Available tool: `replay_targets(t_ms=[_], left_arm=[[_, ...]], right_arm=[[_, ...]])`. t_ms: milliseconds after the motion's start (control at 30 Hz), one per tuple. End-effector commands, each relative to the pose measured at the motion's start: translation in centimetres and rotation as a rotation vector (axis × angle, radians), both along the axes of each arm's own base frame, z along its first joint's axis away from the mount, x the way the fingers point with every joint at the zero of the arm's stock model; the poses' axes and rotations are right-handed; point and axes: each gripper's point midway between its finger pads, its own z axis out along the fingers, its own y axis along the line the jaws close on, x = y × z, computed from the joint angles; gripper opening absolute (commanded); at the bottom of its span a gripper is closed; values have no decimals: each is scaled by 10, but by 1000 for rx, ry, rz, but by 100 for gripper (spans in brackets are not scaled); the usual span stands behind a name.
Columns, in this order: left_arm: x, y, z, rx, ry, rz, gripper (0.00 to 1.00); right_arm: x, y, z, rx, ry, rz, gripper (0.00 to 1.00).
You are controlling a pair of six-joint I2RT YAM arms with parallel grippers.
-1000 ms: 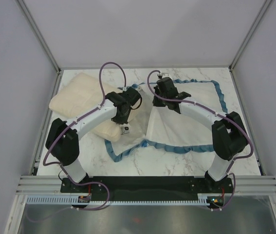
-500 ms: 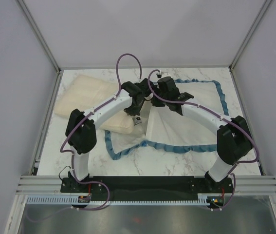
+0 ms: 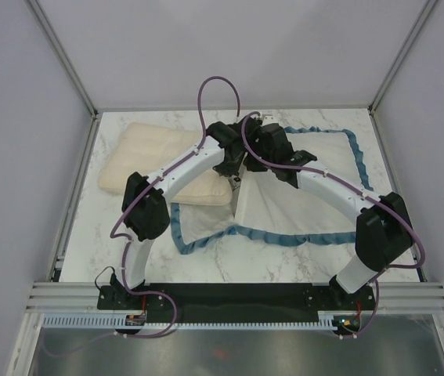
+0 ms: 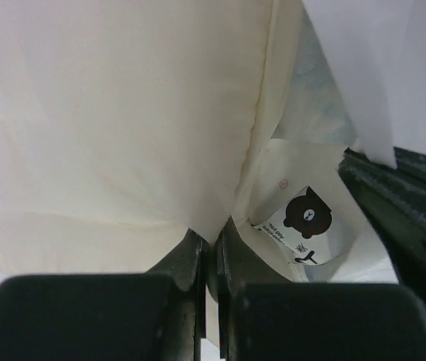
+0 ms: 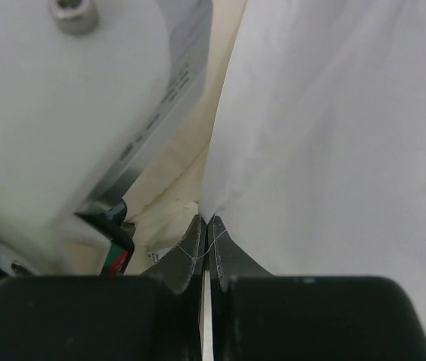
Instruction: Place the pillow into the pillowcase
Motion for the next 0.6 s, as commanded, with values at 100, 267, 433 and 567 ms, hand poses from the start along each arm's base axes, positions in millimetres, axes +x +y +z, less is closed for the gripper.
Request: replay_targets(t_ms=[100, 267, 433, 567], left_arm=[[8, -59, -3, -283, -34, 35, 5], [2, -65, -12, -412, -65, 65, 41], [7, -50, 21, -448, -124, 72, 67], [9, -25, 52, -499, -150, 81, 75]], right_arm=[[4, -4, 22, 48, -48, -32, 1], [7, -14, 24, 83, -47, -59, 0], [8, -16, 24, 101, -41, -52, 0], [10, -14, 23, 111, -37, -45, 0]])
